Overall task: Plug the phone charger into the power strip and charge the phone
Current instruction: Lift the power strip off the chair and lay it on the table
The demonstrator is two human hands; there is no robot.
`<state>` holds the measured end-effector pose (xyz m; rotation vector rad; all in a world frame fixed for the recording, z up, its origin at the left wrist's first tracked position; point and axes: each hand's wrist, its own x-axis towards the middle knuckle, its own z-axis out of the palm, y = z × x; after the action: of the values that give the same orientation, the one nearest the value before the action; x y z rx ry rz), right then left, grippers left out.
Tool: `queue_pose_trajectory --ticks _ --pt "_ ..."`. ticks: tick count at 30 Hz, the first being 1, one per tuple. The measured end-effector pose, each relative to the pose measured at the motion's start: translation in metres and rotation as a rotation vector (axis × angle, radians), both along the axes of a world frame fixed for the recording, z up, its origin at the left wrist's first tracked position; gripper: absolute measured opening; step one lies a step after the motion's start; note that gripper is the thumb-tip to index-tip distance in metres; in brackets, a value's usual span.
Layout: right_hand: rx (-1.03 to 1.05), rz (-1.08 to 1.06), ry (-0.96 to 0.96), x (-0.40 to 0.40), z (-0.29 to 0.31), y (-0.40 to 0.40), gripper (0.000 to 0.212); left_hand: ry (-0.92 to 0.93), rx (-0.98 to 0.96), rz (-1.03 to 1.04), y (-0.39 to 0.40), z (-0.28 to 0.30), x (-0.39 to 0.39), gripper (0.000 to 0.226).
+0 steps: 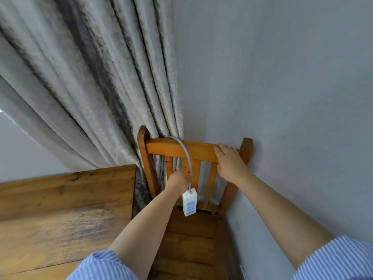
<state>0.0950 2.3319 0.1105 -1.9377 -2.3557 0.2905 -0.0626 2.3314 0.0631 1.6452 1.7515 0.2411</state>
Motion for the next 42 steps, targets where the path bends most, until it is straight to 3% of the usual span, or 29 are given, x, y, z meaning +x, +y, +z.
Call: queue_pose_trajectory --ticks 4,9,13,17,23,32,35,42 --pt "0.082 -0.019 0.059 0.0 -0.012 0.014 0.052 -0.161 0.066 0.137 0.016 -0.016 0.012 0.025" --pt "0.196 -0.047 0.062 -0.002 -0.022 0.016 0.045 0.021 0.261 0.178 0.007 -0.017 0.013 0.031" --pt "0.26 -0.105 -0.007 -0.016 -0.023 0.017 0.033 0.017 0.467 0.242 0.001 0.002 -0.009 0.03" --pt "0.259 -0.014 0.044 -0.034 -0.03 0.022 0.045 0.04 0.56 0.404 0.013 0.032 -0.052 0.028" --pt "0.195 0.041 -0.015 -0.045 -0.033 0.035 0.059 0.142 0.546 0.438 0.048 0.069 -0.097 0.034" --pt "0.181 0.063 -0.118 -0.049 -0.034 0.033 0.076 0.436 0.366 0.252 0.096 0.08 -0.133 0.025" --pt "0.179 0.047 -0.132 -0.051 -0.034 0.031 0.079 0.462 0.252 0.224 0.102 0.074 -0.138 0.028" --pt "0.135 0.006 -0.173 -0.056 -0.033 0.03 0.087 0.422 0.217 0.138 0.08 0.066 -0.151 0.03"
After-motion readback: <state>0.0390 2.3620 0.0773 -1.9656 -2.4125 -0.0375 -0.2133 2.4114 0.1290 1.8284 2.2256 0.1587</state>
